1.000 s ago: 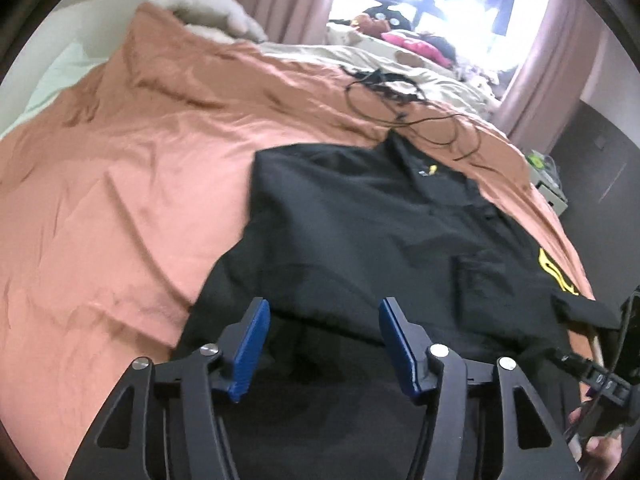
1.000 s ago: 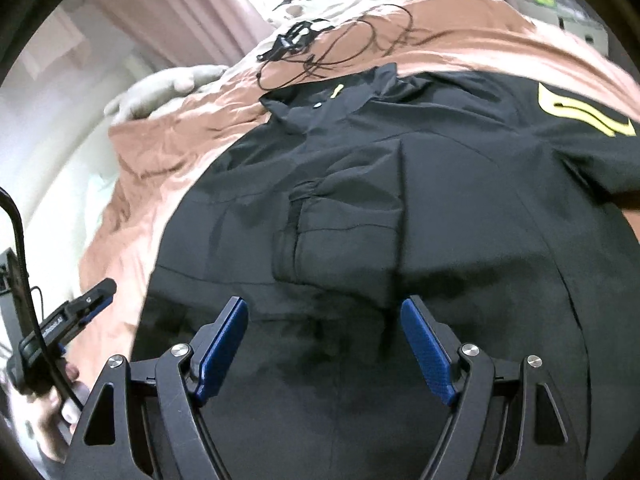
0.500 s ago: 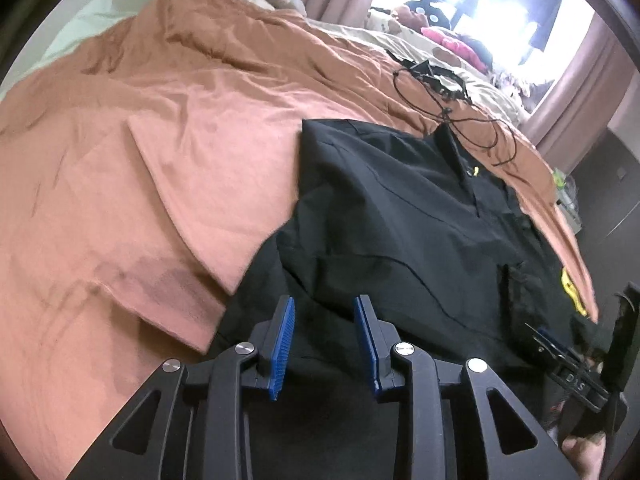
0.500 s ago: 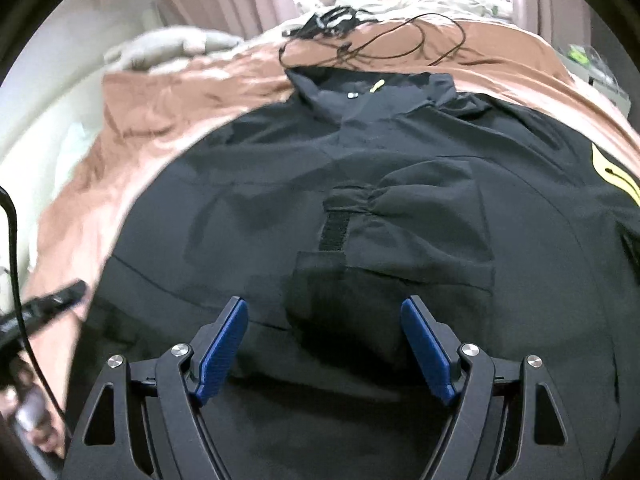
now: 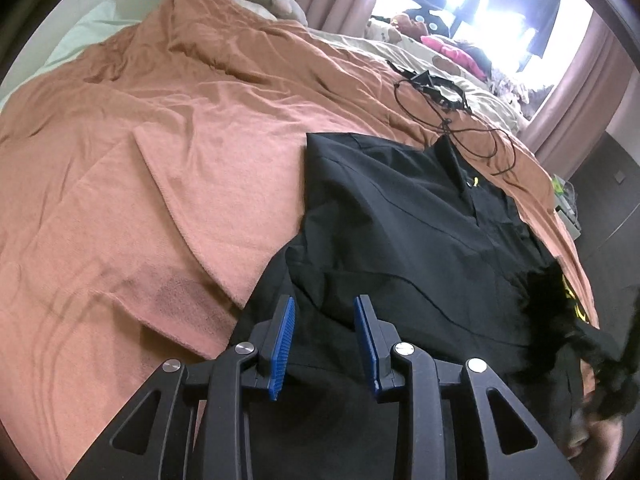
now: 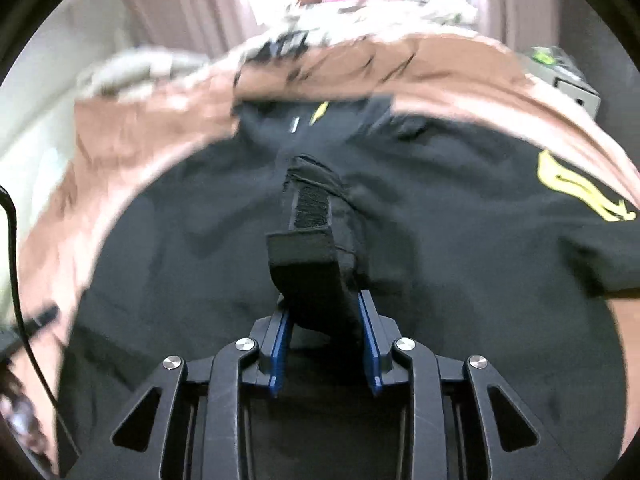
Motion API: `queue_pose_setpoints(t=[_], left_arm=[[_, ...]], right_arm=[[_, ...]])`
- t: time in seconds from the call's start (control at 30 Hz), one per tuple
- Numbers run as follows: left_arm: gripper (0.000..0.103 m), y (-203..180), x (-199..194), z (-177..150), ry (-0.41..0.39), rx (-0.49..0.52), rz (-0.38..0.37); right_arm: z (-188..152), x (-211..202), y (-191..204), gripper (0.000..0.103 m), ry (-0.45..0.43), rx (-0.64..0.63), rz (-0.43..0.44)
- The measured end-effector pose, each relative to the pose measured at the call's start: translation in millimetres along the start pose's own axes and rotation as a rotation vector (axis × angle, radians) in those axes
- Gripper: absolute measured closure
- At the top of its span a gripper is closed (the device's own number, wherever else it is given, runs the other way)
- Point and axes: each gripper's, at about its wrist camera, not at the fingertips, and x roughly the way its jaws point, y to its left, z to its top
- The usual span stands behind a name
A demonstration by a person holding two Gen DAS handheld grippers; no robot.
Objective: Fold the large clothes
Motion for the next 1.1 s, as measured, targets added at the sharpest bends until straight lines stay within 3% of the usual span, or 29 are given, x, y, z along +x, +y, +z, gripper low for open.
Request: queue_pose_setpoints(t=[0.1, 0.2, 0.23, 0.3, 0.43, 0.63, 0.67, 0.8, 0.9, 1.1], left_arm=[[0.070, -0.7, 2.0, -1.4, 0.004, -0.002, 0.003], [0.070, -1.8, 4.3, -2.5, 0.010, 0.005, 0.008], [0.070, -2.0, 5.0, -3.0, 0.010, 0.004, 0.008], [0.070, -1.9, 6.4, -3.5, 0.012, -0.001, 0.000], [0.070, -2.8, 7.9, -4.6, 0.012, 0.010, 0.008], [0.070, -2.9, 11.9, -4.7, 0.009, 0.017, 0.019], [0.070, -3.2, 13.1, -5.1, 0.008, 0.021, 0.022], [0.070, -6.0, 22.8, -8.6, 0.021, 0.040, 0.046], [0.070, -8.1, 30.2, -11.8, 0.037, 0.058, 0.055], [0.070, -8.2, 35.3, -12.8, 0.047, 0.075, 0.058]], right_arm=[[9.3, -19.9, -42.6, 0.069, -0.042, 0.125, -0.001], [5.4, -28.1, -85.8, 0.043, -0.024, 0.269, -0.020], [0.4, -30.9, -101.5, 0.031, -0.018, 0.329, 0.012], [-9.0, -32.7, -119.1, 0.030, -0.003, 0.402, 0.080], [-21.5, -25.7, -130.7, 0.030, 0.057, 0.483, 0.124], [-27.1, -0.1, -121.8, 0.030, 0.135, 0.486, 0.172], [-27.9, 3.9, -121.4, 0.032, 0.145, 0.486, 0.173], [-34.3, 21.7, -131.3, 0.057, 0.156, 0.547, 0.194], [-35.5, 29.8, -145.1, 0.093, 0.143, 0.596, 0.190], [-15.0, 37.7, -151.4, 0.097, 0.093, 0.534, 0.166]])
